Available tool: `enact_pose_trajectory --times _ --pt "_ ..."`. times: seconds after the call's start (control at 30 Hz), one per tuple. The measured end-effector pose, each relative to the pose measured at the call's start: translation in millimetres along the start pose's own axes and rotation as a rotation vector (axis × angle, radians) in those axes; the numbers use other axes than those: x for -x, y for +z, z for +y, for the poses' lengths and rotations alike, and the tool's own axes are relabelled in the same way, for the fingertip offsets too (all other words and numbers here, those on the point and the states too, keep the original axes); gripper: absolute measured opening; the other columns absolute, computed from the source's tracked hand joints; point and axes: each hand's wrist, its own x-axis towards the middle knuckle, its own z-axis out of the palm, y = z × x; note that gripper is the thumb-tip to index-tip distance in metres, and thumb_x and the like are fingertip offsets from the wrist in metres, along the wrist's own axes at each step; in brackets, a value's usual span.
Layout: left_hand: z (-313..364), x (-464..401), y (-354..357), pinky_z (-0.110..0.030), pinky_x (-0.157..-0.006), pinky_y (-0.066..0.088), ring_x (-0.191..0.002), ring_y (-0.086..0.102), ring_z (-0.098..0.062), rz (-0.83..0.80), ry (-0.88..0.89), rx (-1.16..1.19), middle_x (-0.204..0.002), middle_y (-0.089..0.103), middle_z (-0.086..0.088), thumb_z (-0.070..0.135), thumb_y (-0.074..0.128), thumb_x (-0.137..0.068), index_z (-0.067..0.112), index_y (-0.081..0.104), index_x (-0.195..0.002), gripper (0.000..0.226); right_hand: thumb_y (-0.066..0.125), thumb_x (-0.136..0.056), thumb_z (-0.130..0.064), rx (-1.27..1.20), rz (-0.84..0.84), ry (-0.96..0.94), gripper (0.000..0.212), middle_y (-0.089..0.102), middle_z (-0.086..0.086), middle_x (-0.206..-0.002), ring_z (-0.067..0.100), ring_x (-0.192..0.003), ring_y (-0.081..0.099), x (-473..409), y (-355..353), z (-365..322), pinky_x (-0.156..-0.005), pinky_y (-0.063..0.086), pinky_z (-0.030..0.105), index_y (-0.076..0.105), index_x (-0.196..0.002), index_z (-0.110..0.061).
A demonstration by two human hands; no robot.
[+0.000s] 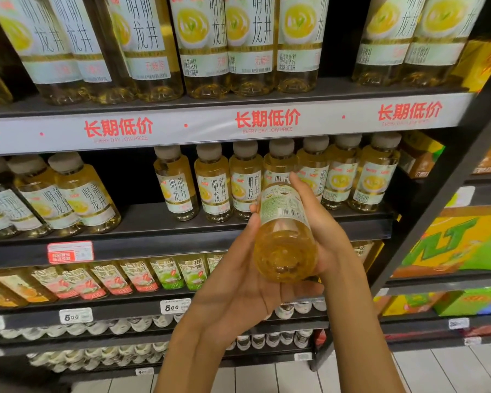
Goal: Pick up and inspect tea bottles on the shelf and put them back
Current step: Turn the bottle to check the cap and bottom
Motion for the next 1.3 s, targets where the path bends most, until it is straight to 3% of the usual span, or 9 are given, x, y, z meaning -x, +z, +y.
enact_pose_trajectory --times 0.27,0.37,0.5,0.63,0.7,0.8,1.03,1.2,1.3 --pt "-3.2 1.2 -4.0 -0.038 -0.070 0.058 -0.083 0.070 -0.032 0.040 0.048 -0.007 -0.098 0.069 -0.024 0.040 0.083 -0.066 -0.003 0.067 -0.112 0.065 0.052 -0.093 -0.042 0.152 0.019 -0.117 0.045 0.065 0.024 -0.109 0.027 -0.083 0.069 -3.6 5.4 -8.9 -0.065 0.057 0.034 0.059 -0.117 -0.005" --pt "-3.5 0.7 -3.7 -0.037 -0.064 0.059 -0.076 0.071 -0.032 0.108 0.069 -0.054 -0.095 0.070 -0.025 0.040 0.091 -0.051 -0.003 0.066 -0.112 0.079 0.059 -0.085 -0.038 0.185 -0.059 -0.249 0.038 0.067 0.020 -0.099 0.030 -0.086 0.070 -1.8 10.5 -15.7 -0.071 0.058 0.039 0.059 -0.111 -0.010" --pt "-5.6 1.8 -5.7 -0.038 -0.069 0.060 -0.078 0.072 -0.030 0.190 0.112 -0.259 -0.096 0.072 -0.019 0.031 0.085 -0.055 0.010 0.070 -0.106 0.057 0.055 -0.089 -0.030 0.235 -0.149 -0.408 0.029 0.072 0.009 -0.094 0.025 -0.088 0.070 1.2 16.6 -19.5 -0.083 0.056 0.044 0.058 -0.113 -0.014" --pt "-5.4 -0.8 -13.0 -0.039 -0.089 0.056 -0.102 0.069 -0.025 0.277 0.144 -0.561 -0.110 0.072 -0.007 0.031 0.070 -0.074 0.026 0.061 -0.117 0.044 0.058 -0.081 -0.035 0.324 -0.148 -0.435 0.046 0.072 0.009 -0.104 0.025 -0.096 0.068 8.0 19.7 -19.1 -0.078 0.058 0.035 0.056 -0.120 -0.011" --pt "-4.6 -2.8 -16.9 -0.028 -0.084 0.056 -0.103 0.068 -0.016 0.273 0.169 -0.684 -0.111 0.072 0.004 0.028 0.068 -0.076 0.035 0.060 -0.115 0.040 0.060 -0.082 -0.033 0.359 -0.153 -0.492 0.039 0.073 0.004 -0.096 0.021 -0.090 0.070 11.6 21.1 -19.3 -0.072 0.057 0.031 0.058 -0.115 -0.013" --pt "-3.0 -5.5 -18.8 -0.014 -0.073 0.053 -0.099 0.068 -0.004 0.274 0.234 -0.807 -0.107 0.072 0.016 0.034 0.076 -0.069 0.040 0.056 -0.114 0.050 0.059 -0.089 -0.025 0.372 -0.158 -0.655 0.022 0.073 0.001 -0.092 0.018 -0.088 0.070 18.1 23.5 -16.7 -0.074 0.056 0.030 0.059 -0.109 -0.016" --pt "-7.4 -15.2 -28.9 -0.014 -0.076 0.052 -0.098 0.062 0.005 0.498 0.531 -1.160 -0.105 0.063 0.024 0.012 0.081 -0.072 0.039 0.043 -0.113 0.062 0.068 -0.080 -0.024 0.402 -0.184 -0.843 0.034 0.068 0.005 -0.109 0.023 -0.106 0.063 31.2 29.6 -8.2 -0.087 0.052 0.031 0.057 -0.112 -0.020" --pt "4.8 -14.3 -32.5 -0.035 -0.076 0.057 -0.101 0.062 -0.016 0.522 0.670 -1.206 -0.112 0.058 0.001 0.018 0.077 -0.070 0.027 0.046 -0.122 0.061 0.067 -0.078 -0.020 0.532 -0.333 -0.823 0.047 0.065 0.000 -0.119 0.020 -0.116 0.059 42.3 25.4 -10.0 -0.091 0.050 0.030 0.053 -0.123 -0.019" --pt "9.1 -15.5 -29.3 -0.043 -0.086 0.055 -0.114 0.055 -0.023 0.586 0.766 -1.259 -0.123 0.050 0.004 0.028 0.076 -0.069 0.043 0.043 -0.122 0.064 0.067 -0.077 -0.018 0.642 -0.381 -0.886 0.034 0.064 -0.001 -0.116 0.020 -0.116 0.058 46.3 28.5 -7.3 -0.090 0.049 0.028 0.060 -0.110 -0.016"
